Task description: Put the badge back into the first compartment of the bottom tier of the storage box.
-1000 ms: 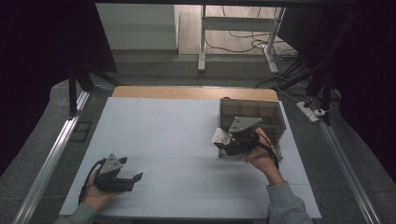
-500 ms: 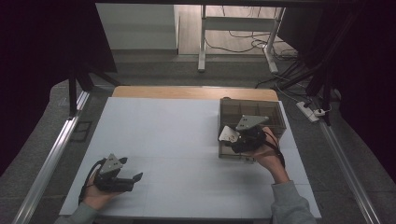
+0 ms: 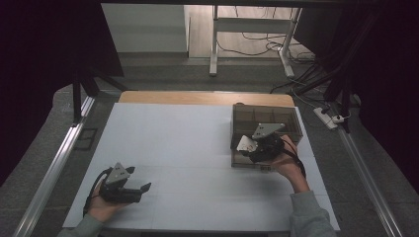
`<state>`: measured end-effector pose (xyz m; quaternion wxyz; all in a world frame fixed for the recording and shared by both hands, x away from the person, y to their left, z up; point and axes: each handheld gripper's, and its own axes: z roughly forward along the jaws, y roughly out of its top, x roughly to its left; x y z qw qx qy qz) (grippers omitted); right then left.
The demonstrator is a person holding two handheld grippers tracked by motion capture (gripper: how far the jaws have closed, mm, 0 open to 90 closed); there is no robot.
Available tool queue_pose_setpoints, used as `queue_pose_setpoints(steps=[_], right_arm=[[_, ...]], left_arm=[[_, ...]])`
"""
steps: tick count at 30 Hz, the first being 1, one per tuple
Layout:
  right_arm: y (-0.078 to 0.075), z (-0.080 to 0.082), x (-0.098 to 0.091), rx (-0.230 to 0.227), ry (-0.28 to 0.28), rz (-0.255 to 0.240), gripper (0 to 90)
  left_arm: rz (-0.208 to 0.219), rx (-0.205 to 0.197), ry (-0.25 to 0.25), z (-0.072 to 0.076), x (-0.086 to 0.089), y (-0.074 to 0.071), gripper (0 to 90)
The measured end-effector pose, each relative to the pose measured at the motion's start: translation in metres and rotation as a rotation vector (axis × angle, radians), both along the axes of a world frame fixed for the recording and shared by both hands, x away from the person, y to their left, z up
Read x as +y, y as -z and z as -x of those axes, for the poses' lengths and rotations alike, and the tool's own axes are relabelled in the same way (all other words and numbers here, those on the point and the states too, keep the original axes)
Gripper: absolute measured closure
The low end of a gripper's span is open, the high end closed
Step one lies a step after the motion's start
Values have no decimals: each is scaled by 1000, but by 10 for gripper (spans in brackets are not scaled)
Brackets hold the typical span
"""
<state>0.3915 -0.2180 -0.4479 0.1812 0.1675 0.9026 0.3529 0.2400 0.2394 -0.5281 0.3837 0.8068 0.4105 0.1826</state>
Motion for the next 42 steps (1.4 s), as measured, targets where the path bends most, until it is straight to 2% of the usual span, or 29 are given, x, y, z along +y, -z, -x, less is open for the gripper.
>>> queue_pose_setpoints(steps=[8, 17, 18, 19, 23, 31, 42], right_arm=[[12, -4, 0, 37, -19, 52, 330], [20, -6, 2, 47, -15, 79, 339], [21, -6, 2, 43, -10, 76, 421], [21, -5, 2, 31, -18, 76, 413], [21, -5, 2, 38, -29, 69, 408], [21, -6, 3, 50, -14, 63, 372], [19, -5, 4, 84, -23, 0, 330]], left_arm=[[0, 2, 2, 0, 0, 0, 146], [-2, 4, 4, 0, 0, 1, 146], [-3, 4, 4, 0, 0, 1, 146], [-3, 4, 4, 0, 0, 1, 146], [-3, 4, 5, 0, 0, 1, 146], [-4, 5, 4, 0, 0, 1, 146], [-2, 5, 4, 0, 0, 1, 146]])
